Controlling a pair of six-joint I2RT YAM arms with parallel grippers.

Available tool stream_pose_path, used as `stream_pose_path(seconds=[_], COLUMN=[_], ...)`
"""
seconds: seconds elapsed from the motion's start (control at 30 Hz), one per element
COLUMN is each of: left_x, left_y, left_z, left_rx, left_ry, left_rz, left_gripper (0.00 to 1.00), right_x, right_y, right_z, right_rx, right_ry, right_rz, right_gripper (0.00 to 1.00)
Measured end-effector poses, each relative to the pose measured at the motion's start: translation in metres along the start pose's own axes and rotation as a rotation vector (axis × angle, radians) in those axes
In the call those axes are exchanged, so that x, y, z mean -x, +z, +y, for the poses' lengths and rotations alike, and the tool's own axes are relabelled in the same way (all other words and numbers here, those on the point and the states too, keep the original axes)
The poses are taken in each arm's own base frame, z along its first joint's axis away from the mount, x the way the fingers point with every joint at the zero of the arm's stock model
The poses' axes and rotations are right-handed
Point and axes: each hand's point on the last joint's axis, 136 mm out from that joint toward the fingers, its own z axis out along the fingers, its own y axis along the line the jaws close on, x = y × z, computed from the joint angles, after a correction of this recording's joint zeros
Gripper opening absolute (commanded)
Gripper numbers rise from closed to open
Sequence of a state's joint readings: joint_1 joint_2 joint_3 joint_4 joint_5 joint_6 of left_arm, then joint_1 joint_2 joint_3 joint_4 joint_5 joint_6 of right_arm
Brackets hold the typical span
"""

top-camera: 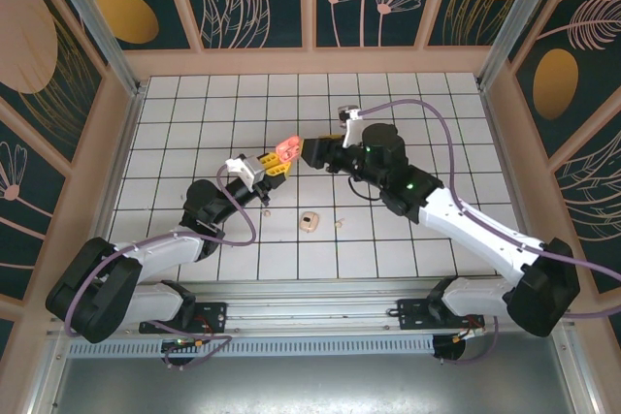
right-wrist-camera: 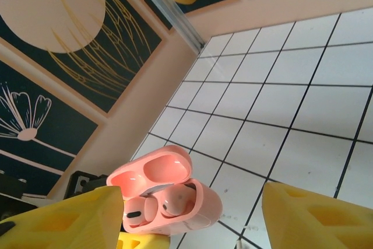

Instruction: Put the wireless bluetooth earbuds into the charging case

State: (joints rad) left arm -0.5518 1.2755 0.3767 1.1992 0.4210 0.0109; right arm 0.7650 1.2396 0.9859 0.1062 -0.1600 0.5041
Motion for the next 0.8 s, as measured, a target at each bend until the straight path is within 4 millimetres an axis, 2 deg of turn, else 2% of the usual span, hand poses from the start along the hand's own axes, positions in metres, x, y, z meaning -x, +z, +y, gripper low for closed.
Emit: stream_pose_path(seconds=[0.17,0.3,0.4,0.6,0.7,0.8], left_x=[0.004,0.004,0.005,0.009,0.013,0.012], left_y=[0.002,0.003,0.005,0.01,0.011,0.011], left_z=[-0.003,-0.007,-0.011,-0.025,-0.032,-0.038], left_rx=[-0.025,-0.046,-0.079,-0.18,-0.232,-0.271], left_ry=[0.002,0.0,0.001,-0.008,-0.012,-0.019], left_rz=[-0.005,0.001,0.014,0.038,0.04,0.049], left_gripper=[0.06,0.07,0.07,0.07,0.07,0.07], right_x=[-0.015,-0.016,-0.01,0.019,0.026,0.023], right_y=[0.011,0.01,0.002,-0.031,-0.033,-0.028], right_z=[-0.006,-0.006,-0.004,0.005,0.011,0.022], right_rx=[-0.003,-0.002,0.02,0.151,0.216,0.288], right_ry=[0.008,0.006,-0.016,-0.061,-0.078,-0.088], right_rz=[0.055,0.061,0.049,0.019,0.054,0.119], right_gripper=[0.62,0.62,0.64,0.67,0.67,0.67])
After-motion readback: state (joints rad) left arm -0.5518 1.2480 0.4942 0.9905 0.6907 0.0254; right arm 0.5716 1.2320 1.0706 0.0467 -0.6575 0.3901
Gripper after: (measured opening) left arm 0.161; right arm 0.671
